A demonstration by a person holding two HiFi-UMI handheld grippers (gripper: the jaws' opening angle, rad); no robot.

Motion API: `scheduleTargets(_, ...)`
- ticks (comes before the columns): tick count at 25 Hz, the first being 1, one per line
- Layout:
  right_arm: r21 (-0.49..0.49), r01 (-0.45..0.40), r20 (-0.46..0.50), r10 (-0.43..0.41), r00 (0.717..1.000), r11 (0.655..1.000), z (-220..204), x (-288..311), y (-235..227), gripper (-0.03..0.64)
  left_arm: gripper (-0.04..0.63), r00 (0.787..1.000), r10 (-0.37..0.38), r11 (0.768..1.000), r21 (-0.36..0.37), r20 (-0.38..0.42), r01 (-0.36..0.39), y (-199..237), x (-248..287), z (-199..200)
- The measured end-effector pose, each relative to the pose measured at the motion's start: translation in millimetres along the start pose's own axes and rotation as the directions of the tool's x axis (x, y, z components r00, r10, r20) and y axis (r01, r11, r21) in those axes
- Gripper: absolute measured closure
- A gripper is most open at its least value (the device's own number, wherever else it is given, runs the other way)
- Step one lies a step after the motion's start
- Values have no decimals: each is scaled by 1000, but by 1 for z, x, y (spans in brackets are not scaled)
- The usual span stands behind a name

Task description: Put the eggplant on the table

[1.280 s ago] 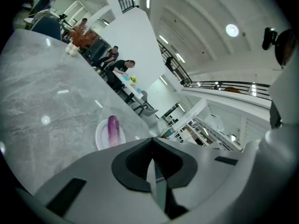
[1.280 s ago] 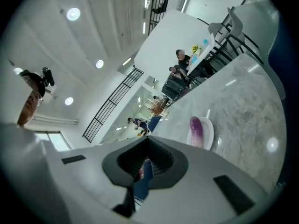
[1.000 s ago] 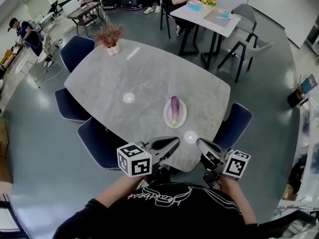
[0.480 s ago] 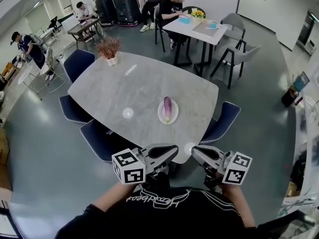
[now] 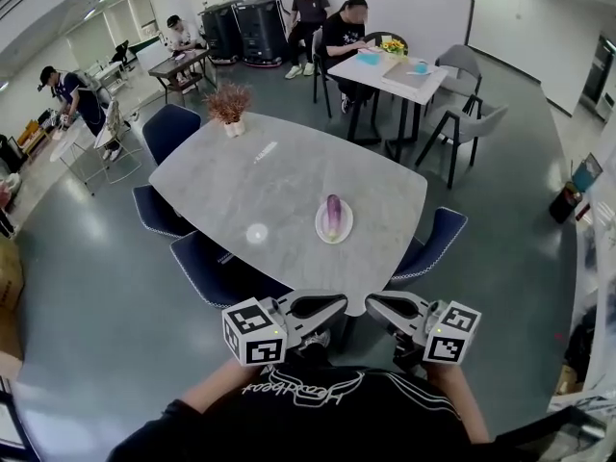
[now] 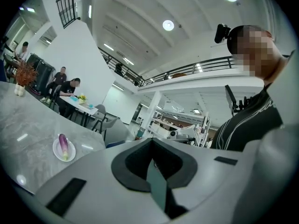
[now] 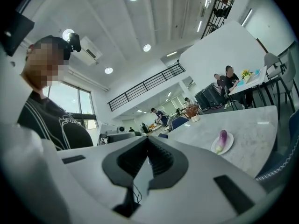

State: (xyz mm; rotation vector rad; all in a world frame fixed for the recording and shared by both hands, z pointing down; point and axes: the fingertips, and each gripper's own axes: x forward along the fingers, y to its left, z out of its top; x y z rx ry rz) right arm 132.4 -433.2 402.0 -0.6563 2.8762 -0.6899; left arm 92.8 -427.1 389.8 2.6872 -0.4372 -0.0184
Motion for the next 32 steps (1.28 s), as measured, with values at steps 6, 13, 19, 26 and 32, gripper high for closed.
scheduleTargets(6, -62, 2, 1, -2, 1000, 998, 2, -2, 10, 611, 587, 1000, 9, 1000, 24, 4, -9, -9, -5, 3)
scheduleTargets(13, -20, -6, -17, 6, 1000, 1000, -5, -5, 6, 611, 588, 1000, 13, 1000, 22, -6, -13, -11, -2, -1)
scheduleTargets(19, -6, 0, -13, 0, 1000, 1000, -8, -11, 4, 612, 588, 999, 15, 1000, 25, -34, -14, -15, 2, -8)
scheduleTargets(26, 26, -15, 16, 15, 1000, 1000, -7, -15, 7, 611, 588, 999, 21, 1000, 24, -38, -20, -18, 1, -7)
scheduleTargets(32, 33, -20, 9, 19, 1000, 999, -14, -15, 10, 612, 588, 999, 25, 999, 23, -41, -24, -21, 0, -13)
